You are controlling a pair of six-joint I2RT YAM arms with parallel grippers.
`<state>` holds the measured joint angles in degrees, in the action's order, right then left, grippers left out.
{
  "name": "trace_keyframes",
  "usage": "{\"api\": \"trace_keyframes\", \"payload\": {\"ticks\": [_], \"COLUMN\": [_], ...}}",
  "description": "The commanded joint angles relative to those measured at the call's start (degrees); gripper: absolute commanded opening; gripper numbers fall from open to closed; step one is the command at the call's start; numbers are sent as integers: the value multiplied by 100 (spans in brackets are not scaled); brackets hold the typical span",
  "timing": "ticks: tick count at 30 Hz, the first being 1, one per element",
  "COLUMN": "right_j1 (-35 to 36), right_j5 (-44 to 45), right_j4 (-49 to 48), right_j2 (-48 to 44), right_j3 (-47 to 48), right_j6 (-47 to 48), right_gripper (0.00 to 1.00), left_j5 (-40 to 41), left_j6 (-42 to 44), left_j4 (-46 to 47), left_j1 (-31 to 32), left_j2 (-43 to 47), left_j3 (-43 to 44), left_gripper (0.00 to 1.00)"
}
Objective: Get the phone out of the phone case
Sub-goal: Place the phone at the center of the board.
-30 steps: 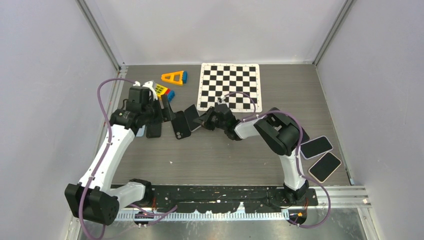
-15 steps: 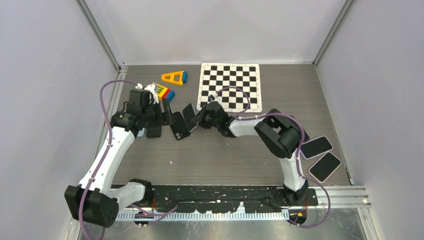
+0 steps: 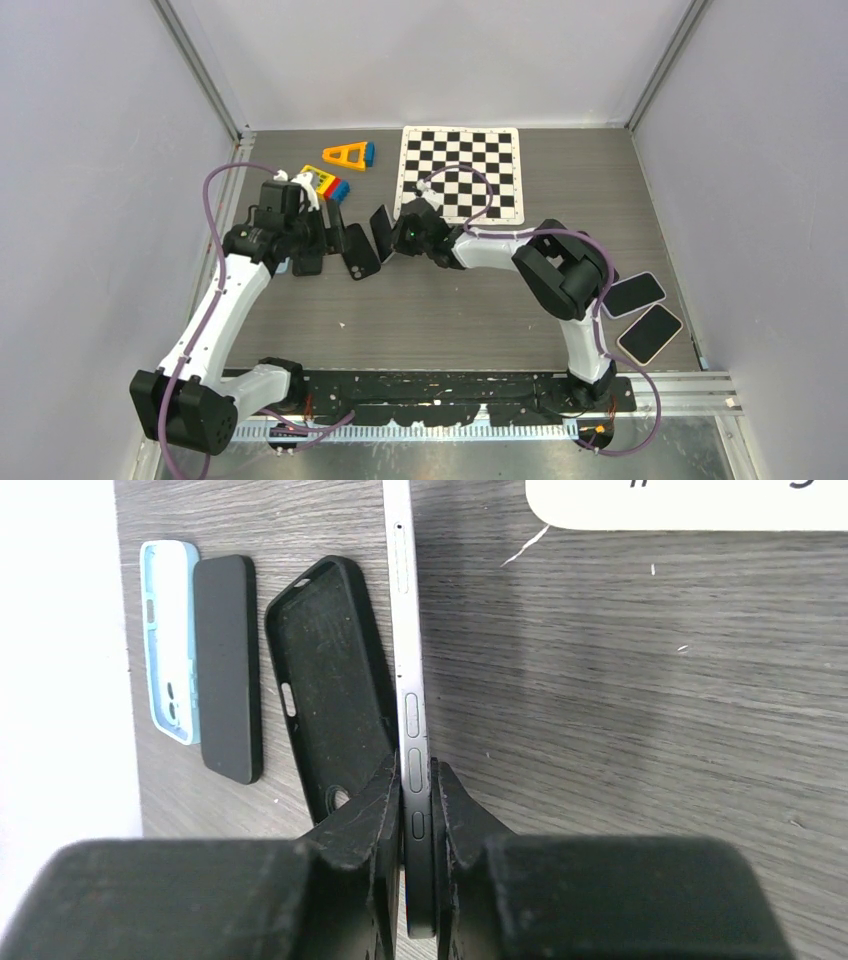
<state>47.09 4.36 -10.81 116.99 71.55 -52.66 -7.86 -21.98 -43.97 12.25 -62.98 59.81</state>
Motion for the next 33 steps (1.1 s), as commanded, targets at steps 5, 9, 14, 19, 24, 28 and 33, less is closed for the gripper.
{"api": "trace_keyframes", "payload": {"ticks": [5,9,14,19,24,28,33], "right_j1": [237,238,352,379,371,371,372], "right_j5": [655,166,-431,-933,-601,-161,268], "right_j4": [1636,924,404,324,1081,1719,2825], "right_j2": [227,237,348,482,329,-50,-325], "right_j3": [375,-116,-263,-138,-36,58,457], "right_j6": [411,368,296,132,45,34,165], "right_gripper": [19,22,26,31,52,75,83], "left_j5": [-231,-338,-551,-726,-934,-940,-919], "left_j6": [53,37,-38,-99,-144,-172,-175], "left_j4": [133,138,241,244,257,290,284], "left_j1": [-66,-213,-351,-379,-423,-423,-421], "left_j2": [180,208,201,57,-61,-38,-29], "left_j3": [-9,9,-23,-34,-21,-48,-45], "left_gripper": [74,74,74,74,75,75,74]}}
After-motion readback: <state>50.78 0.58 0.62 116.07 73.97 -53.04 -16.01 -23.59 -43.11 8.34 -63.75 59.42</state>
